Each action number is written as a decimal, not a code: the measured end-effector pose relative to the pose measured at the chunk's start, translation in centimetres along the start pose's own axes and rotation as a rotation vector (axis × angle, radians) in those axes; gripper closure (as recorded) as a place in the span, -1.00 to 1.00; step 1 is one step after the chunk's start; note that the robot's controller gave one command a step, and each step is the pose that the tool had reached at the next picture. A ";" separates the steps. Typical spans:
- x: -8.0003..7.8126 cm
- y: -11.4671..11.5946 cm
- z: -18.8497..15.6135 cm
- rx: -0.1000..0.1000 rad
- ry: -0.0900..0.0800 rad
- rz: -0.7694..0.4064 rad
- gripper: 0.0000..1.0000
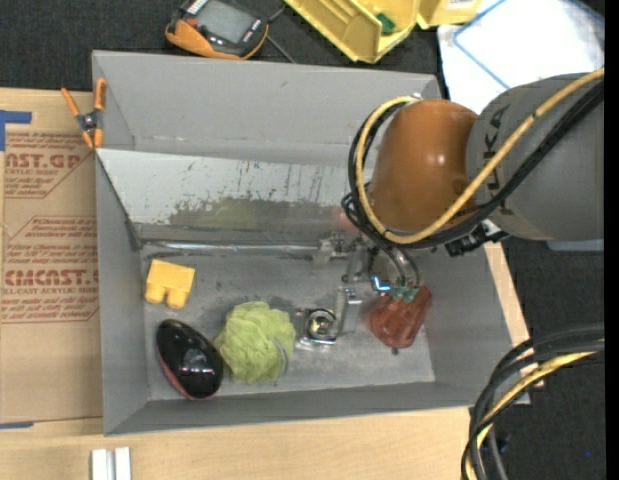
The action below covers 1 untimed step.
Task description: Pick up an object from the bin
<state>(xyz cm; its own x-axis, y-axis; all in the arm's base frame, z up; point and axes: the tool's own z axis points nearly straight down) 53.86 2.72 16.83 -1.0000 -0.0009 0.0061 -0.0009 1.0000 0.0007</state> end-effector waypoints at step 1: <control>-0.1 0.0 -0.5 0.000 -0.007 0.001 -1.00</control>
Offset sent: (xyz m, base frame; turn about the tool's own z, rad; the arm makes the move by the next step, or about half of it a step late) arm -0.0037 -0.0101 -0.0983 0.2268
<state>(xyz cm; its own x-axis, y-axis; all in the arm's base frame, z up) 54.00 2.70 17.29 -1.0000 0.0000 -0.0010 0.0000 1.0000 0.0010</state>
